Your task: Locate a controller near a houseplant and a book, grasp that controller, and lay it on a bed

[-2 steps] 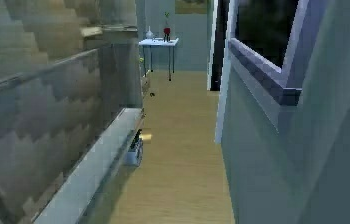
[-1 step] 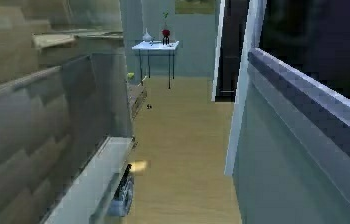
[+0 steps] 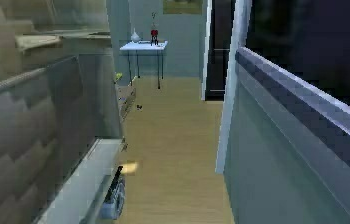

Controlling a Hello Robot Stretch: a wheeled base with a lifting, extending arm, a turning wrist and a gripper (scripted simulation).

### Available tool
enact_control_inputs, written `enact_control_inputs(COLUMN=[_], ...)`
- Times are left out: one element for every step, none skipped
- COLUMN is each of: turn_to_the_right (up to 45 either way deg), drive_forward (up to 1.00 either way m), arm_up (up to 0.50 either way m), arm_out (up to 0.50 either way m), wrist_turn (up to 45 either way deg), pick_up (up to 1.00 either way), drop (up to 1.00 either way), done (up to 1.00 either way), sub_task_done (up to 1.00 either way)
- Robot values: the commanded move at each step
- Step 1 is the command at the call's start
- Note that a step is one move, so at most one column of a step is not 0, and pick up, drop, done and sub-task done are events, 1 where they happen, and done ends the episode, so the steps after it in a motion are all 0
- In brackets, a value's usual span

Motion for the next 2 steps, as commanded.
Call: enact_control_inputs(turn_to_the_right=[0.0,0.0], drive_forward=[1.0,1.0], arm_up=[0.0,0.0], arm_out=[0.0,0.0], wrist_turn=[0.0,0.0], pick_up=[0.0,0.0], drop=[0.0,0.0], done=[0.0,0.0], sub_task_done=[0.0,0.0])
